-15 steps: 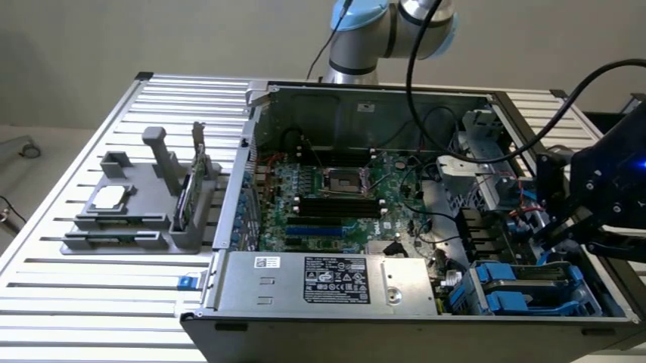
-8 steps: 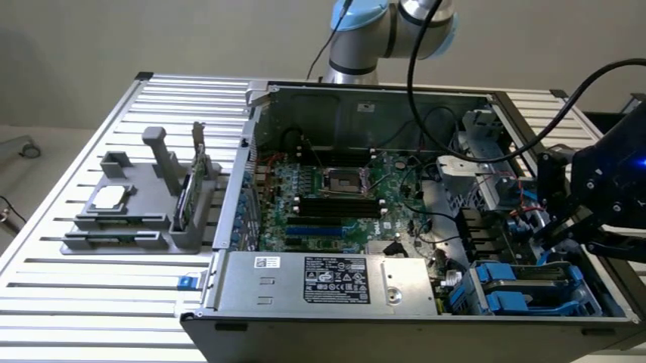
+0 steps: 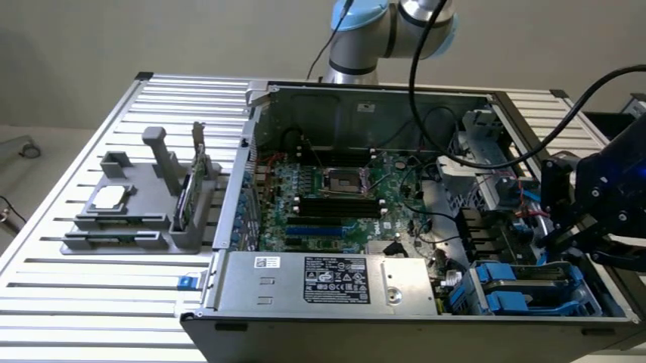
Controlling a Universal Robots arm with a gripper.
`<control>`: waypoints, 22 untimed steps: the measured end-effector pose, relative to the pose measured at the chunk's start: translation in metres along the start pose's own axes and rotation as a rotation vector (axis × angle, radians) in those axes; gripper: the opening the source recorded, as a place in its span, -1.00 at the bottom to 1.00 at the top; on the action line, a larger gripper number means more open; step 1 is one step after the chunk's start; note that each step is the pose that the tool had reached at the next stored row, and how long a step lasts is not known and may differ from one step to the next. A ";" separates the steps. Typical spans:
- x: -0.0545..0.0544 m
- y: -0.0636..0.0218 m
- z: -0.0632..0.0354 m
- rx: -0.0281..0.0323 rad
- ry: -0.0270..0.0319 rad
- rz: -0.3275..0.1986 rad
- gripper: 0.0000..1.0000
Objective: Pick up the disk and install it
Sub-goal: 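Insert the disk into the insertion slot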
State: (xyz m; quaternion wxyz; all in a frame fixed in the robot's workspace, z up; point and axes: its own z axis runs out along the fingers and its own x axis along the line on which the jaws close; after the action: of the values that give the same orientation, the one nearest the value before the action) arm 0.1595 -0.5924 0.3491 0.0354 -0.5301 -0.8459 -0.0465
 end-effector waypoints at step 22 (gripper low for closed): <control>-0.001 -0.0134 -0.0016 0.0140 -0.0377 0.035 -0.66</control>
State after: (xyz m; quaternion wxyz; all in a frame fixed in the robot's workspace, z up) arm 0.1480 -0.5997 0.3500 0.0239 -0.5451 -0.8375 -0.0300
